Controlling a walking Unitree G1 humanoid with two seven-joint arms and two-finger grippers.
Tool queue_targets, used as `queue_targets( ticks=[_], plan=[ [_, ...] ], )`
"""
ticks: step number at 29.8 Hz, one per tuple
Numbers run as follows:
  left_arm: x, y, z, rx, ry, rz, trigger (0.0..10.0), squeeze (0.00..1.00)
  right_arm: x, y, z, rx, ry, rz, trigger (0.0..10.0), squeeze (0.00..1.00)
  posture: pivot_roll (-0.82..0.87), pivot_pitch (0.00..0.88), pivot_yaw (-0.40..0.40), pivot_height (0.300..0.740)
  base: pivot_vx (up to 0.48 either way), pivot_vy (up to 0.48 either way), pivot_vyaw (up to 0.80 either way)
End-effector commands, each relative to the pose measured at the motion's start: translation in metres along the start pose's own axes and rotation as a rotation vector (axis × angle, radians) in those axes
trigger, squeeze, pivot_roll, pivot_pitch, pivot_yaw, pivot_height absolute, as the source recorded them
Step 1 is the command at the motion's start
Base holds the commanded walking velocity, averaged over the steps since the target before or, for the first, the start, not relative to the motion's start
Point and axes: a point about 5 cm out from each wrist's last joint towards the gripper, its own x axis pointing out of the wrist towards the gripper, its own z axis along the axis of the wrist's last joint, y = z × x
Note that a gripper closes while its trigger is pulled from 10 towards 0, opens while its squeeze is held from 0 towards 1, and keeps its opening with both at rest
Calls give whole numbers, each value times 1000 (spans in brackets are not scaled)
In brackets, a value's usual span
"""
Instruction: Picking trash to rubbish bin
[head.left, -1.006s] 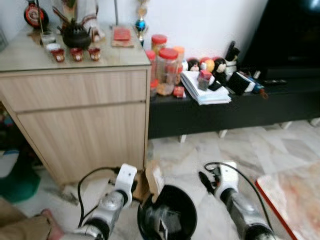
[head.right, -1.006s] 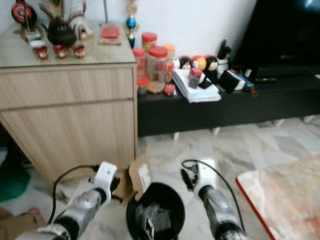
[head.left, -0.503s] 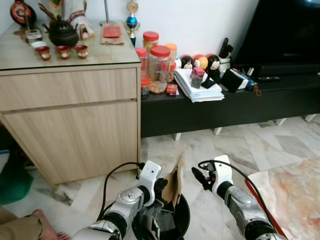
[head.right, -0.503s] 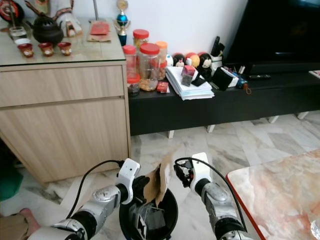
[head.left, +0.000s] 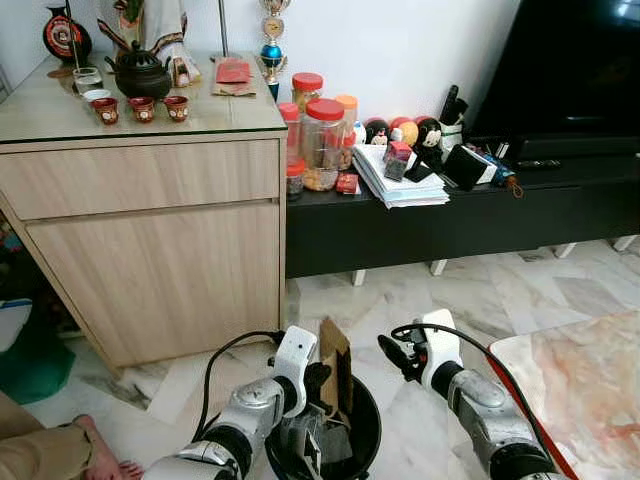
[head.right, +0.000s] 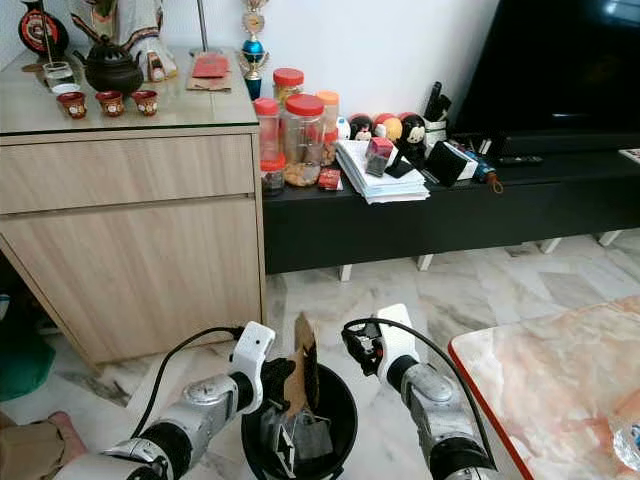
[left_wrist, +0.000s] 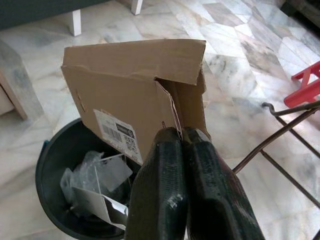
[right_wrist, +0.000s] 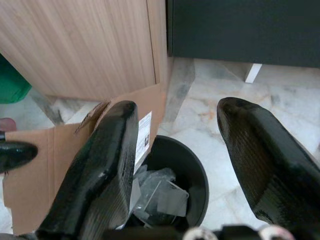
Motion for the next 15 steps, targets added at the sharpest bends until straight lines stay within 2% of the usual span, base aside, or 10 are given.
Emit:
queue_targets(
  ticks=[1,5,14,15],
  plan=[
    [0,-1,-1,-18,13,-7,10000,0,-1,-3,5,-15,-4,1,10000,0,75,0,-114,740,0,0,0],
    [-2,4,-1,-56,5,8,10000,0,-1,-2,6,-13,-8,1,10000,0,75,0,-114,740,0,0,0],
    [-3,5,-3,-67,10,10,10000,0,-2,-2,6,-15,-5,-3,10000,0,73,0,-117,740,0,0,0],
    [-3,6,-4,-75,10,15,10000,165,-2,-3,6,-15,-6,-5,10000,0,73,0,-117,740,0,0,0]
  ],
)
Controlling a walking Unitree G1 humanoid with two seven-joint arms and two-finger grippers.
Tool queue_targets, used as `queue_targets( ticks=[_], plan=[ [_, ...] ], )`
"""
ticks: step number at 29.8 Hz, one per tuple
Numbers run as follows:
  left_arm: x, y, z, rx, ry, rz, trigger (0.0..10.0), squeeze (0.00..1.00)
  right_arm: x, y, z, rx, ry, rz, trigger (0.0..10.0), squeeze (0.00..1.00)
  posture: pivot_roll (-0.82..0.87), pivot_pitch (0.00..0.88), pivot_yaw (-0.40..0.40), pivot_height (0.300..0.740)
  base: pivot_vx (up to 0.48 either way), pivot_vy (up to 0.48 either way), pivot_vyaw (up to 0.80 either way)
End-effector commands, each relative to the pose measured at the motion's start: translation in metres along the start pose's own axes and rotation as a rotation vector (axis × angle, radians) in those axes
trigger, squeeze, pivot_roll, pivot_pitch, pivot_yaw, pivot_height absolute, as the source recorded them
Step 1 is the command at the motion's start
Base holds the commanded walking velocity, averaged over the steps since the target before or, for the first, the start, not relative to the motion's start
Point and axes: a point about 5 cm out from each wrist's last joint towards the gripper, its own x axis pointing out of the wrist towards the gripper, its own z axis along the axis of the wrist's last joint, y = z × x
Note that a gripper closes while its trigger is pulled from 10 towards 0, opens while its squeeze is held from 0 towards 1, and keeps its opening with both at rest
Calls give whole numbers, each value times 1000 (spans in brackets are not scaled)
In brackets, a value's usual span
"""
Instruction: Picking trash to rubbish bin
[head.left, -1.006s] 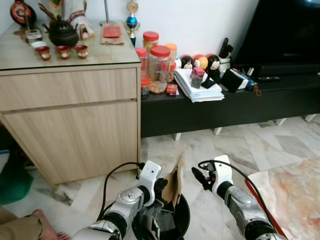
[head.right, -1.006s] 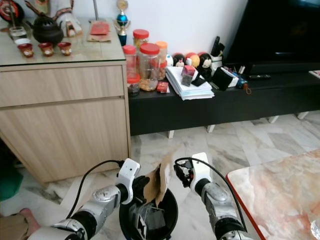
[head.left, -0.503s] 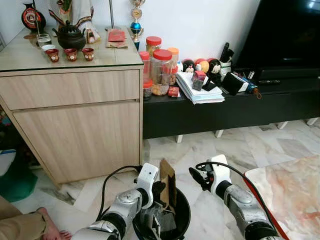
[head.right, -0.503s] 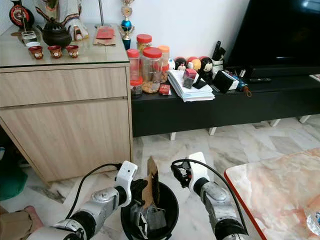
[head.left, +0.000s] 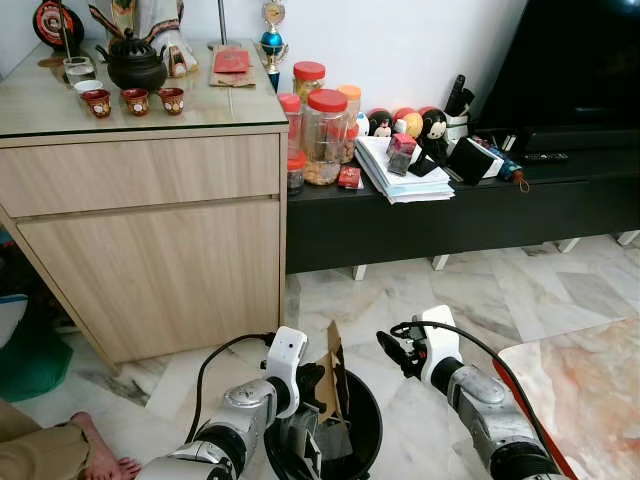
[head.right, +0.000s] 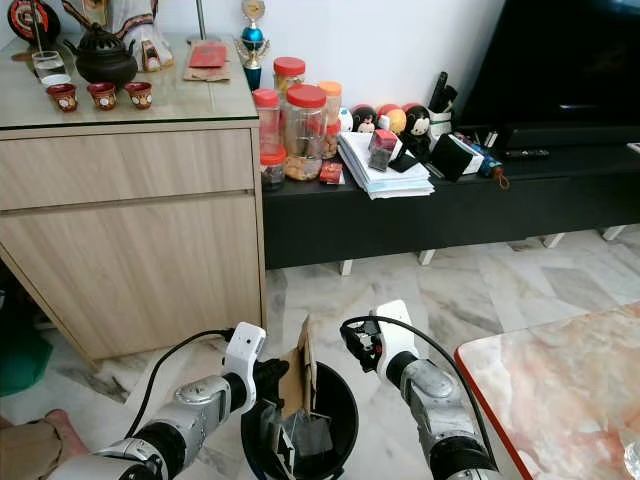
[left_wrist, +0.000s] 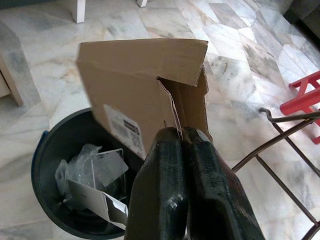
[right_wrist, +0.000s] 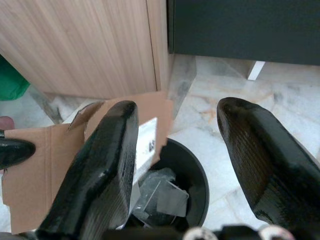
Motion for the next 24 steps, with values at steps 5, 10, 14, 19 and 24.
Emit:
queue_targets(
  ticks=[5,10,14,19,24],
  plan=[
    [0,-1,-3,-30,8,8,10000,1000,-3,-5,3,-9,-8,-20,10000,0,73,0,-117,740,0,0,0],
    [0,0,-3,-35,5,7,10000,1000,-2,-4,4,-10,-11,-18,10000,0,73,0,-117,740,0,0,0],
    [-1,1,-3,-37,4,10,10000,1000,-3,-4,4,-9,-13,-21,10000,0,73,0,-117,740,0,0,0],
    [-2,4,-3,-30,1,24,10000,1000,-3,-5,2,-6,-10,-26,10000,0,73,0,-117,740,0,0,0],
    [-5,11,-3,-31,-6,64,10000,0,-3,-6,-1,0,2,-38,10000,0,80,0,-119,740,0,0,0]
  ],
)
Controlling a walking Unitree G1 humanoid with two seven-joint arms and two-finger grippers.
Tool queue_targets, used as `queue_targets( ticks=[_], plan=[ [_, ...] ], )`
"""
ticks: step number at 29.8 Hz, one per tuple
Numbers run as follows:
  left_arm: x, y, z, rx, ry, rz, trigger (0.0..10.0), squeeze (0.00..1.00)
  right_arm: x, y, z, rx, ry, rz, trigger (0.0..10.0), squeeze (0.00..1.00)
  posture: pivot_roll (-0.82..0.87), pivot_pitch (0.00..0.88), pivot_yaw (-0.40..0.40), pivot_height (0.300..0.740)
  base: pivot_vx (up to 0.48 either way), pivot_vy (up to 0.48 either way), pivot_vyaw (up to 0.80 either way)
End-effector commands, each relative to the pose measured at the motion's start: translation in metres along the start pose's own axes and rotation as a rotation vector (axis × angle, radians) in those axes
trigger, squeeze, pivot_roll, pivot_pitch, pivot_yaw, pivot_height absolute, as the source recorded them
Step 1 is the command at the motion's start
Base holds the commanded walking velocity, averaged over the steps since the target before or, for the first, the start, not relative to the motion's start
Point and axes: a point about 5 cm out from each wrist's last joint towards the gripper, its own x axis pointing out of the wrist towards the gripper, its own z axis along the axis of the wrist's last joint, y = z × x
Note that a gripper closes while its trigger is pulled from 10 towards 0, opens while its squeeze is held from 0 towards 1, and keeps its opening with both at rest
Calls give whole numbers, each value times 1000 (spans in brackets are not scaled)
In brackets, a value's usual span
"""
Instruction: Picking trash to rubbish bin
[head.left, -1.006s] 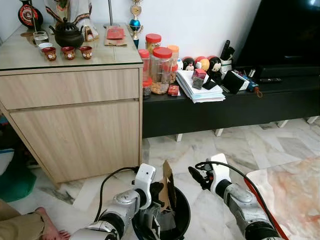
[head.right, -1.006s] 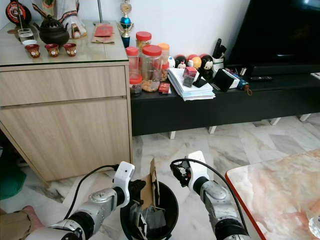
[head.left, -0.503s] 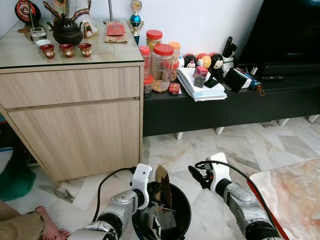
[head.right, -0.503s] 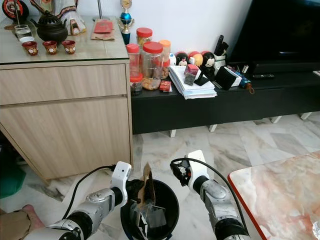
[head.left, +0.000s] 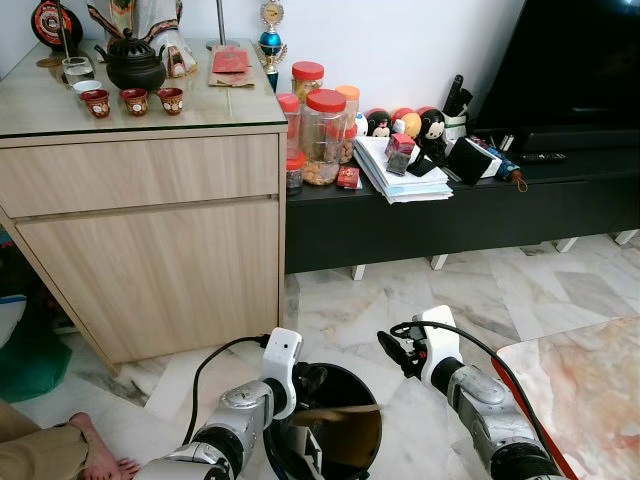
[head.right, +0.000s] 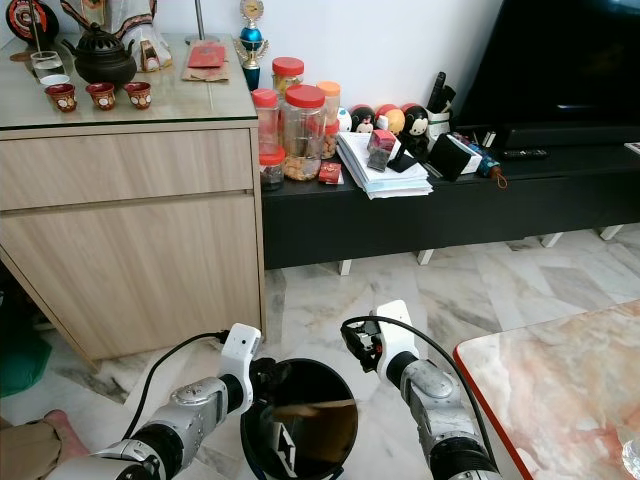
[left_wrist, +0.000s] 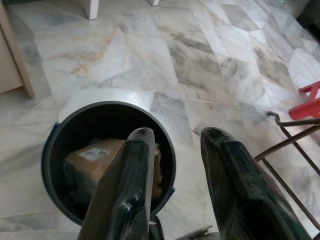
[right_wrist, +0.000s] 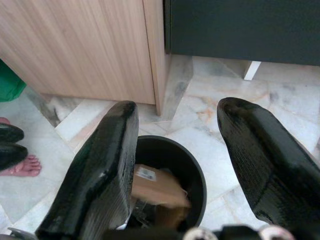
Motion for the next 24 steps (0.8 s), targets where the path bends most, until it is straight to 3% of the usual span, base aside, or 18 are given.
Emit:
queue_targets(
  ticks=[1,4,8,14,19,24],
  plan=[
    [-1,2,0,-9,-11,13,10000,0,-3,-5,-2,3,4,-21,10000,0,80,0,-119,740,0,0,0],
    [-3,5,0,1,-15,19,10000,0,-4,-6,-4,9,10,-35,10000,0,80,0,-119,740,0,0,0],
    [-8,16,-1,80,-6,78,10000,0,-8,-17,-11,34,22,-142,10000,0,80,0,-119,740,0,0,0],
    [-23,41,-15,82,12,311,10000,0,-17,-28,-27,106,30,-258,10000,0,88,0,-116,740,0,0,0],
    [-43,62,-38,30,41,507,10000,0,-27,-31,-45,143,71,-316,10000,0,91,0,-113,740,0,0,0],
    [-55,68,-55,30,75,580,10000,0,-34,-32,-58,164,104,-349,10000,0,91,0,-113,740,0,0,0]
  ],
)
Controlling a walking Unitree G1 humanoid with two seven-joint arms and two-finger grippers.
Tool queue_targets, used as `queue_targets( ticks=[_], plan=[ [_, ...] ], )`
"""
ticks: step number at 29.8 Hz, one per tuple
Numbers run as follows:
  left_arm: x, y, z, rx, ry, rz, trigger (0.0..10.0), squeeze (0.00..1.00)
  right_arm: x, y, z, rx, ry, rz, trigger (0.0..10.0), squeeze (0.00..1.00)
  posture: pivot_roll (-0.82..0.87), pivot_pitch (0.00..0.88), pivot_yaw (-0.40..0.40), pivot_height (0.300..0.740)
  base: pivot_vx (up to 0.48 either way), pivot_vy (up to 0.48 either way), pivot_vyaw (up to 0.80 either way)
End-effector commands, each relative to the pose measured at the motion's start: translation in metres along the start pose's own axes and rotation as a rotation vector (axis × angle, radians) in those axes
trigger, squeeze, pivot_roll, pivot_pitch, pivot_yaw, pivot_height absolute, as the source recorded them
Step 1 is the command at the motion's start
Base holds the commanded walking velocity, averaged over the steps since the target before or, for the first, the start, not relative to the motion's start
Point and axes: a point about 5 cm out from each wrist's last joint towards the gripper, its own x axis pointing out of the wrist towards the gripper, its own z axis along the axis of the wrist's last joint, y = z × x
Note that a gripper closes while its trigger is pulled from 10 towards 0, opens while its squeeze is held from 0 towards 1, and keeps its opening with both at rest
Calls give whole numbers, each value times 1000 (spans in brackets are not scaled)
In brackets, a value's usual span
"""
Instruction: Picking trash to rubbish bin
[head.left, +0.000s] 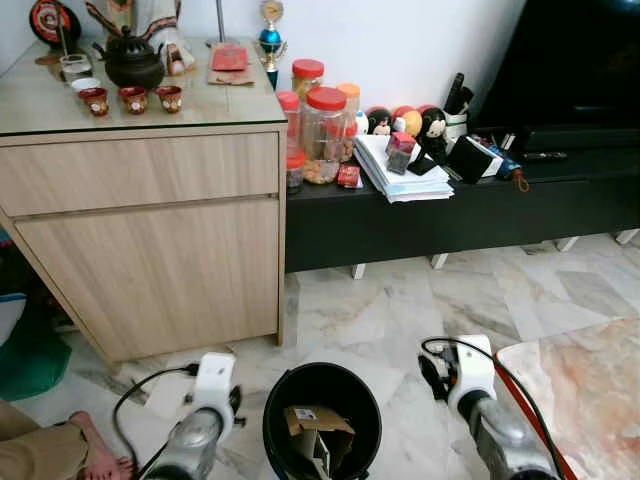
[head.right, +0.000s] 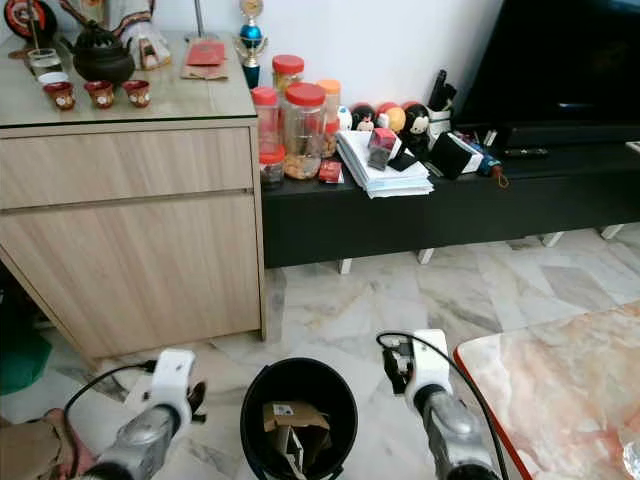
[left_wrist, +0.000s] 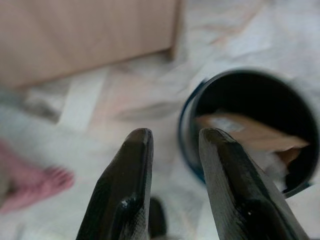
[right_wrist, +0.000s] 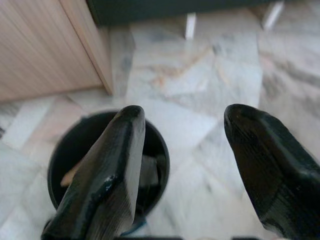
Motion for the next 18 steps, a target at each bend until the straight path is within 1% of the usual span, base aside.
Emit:
queue_targets(
  ticks=[1,4,5,6,8,9,12,15,17,18],
  plan=[
    [-1,-2,-4,-7,2,20,10000,0,-3,-8,-1,20,-8,-32,10000,0,91,0,-113,740,0,0,0],
    [-3,0,-9,-4,12,49,10000,0,-4,-9,-6,27,7,-43,10000,0,94,0,-115,740,0,0,0],
    [-8,5,-21,5,43,87,10000,0,-10,-15,-22,14,72,-91,10000,0,95,0,-116,740,0,0,0],
    [-10,6,-28,10,57,99,10000,0,-15,-20,-32,19,111,-138,10000,0,95,0,-116,740,0,0,0],
    [-11,6,-32,17,68,105,10000,0,-19,-23,-39,31,132,-171,10000,0,95,0,-116,740,0,0,0],
    [-13,7,-36,17,83,115,10000,0,-23,-25,-46,48,150,-194,10000,0,99,0,-116,740,0,0,0],
    [-14,6,-40,22,98,118,10000,0,-26,-25,-54,71,166,-205,10000,0,99,0,-116,740,0,0,0],
    [-17,7,-48,34,128,131,10000,0,-33,-22,-68,65,198,-189,10000,0,99,0,-116,740,0,0,0],
    [-18,7,-50,34,130,136,10000,0,-36,-23,-72,79,204,-207,10000,0,101,0,-114,740,0,0,0],
    [-19,8,-52,39,135,140,10000,0,-39,-26,-76,104,209,-235,10000,0,101,0,-114,740,0,0,0]
  ],
)
